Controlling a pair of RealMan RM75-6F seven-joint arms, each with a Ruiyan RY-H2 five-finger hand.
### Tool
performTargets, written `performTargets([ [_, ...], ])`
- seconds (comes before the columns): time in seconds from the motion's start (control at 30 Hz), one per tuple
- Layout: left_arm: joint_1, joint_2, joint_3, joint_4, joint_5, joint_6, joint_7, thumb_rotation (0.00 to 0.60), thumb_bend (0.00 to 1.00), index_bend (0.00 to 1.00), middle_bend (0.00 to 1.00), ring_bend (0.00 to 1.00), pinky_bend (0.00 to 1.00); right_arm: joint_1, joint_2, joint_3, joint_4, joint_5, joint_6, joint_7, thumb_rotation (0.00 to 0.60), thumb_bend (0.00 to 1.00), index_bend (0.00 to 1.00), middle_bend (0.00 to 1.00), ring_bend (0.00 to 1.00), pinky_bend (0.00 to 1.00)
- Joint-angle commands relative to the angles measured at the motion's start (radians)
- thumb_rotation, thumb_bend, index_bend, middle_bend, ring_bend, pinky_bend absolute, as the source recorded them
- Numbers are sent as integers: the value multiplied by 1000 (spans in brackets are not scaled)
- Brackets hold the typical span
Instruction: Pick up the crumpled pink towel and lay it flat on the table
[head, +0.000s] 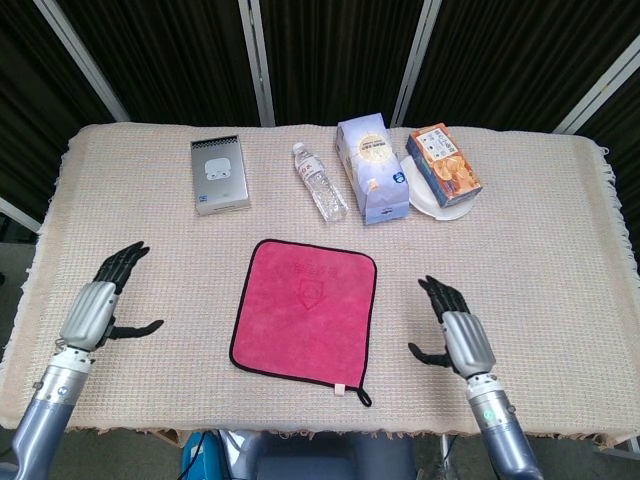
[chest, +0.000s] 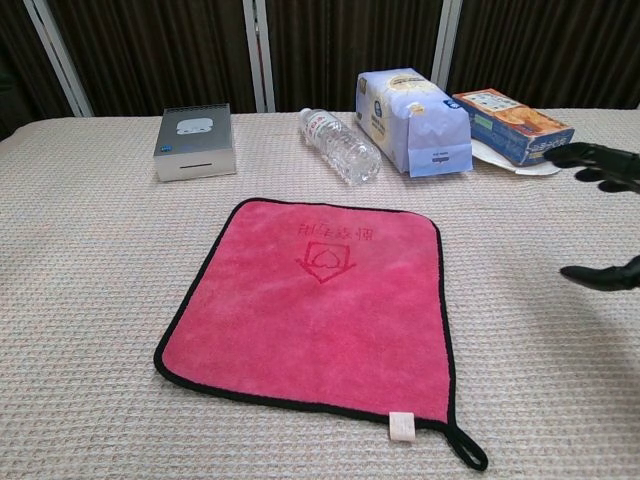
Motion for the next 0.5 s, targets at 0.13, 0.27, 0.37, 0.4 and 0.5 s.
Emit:
performTargets([
  [0.13, 114, 16, 54, 58, 58, 151, 102, 600, 33, 48, 0, 0, 0, -45, 66, -44, 115, -119, 47, 51, 600, 256, 0, 0, 0, 0],
  [0.27, 187, 6, 88, 105, 61, 223, 152, 600, 33, 42, 0, 0, 0, -88, 83, -68, 163, -199, 134, 30, 600, 256, 0, 0, 0, 0],
  [0.37, 233, -6, 106, 155, 63, 263, 177, 600, 33, 31, 0, 0, 0, -126, 87, -83, 184, -250, 208, -7, 600, 256, 0, 0, 0, 0],
  [0.4, 246, -9, 111, 168, 64, 274, 179, 600, 33, 29, 0, 0, 0, -138, 86, -88, 188, -262, 228, -13, 600, 256, 0, 0, 0, 0],
  [0.5, 284, -17, 117, 202, 67, 312, 155, 600, 32, 22, 0, 0, 0, -176, 85, -108, 192, -281, 269, -10, 600, 256, 0, 0, 0, 0],
])
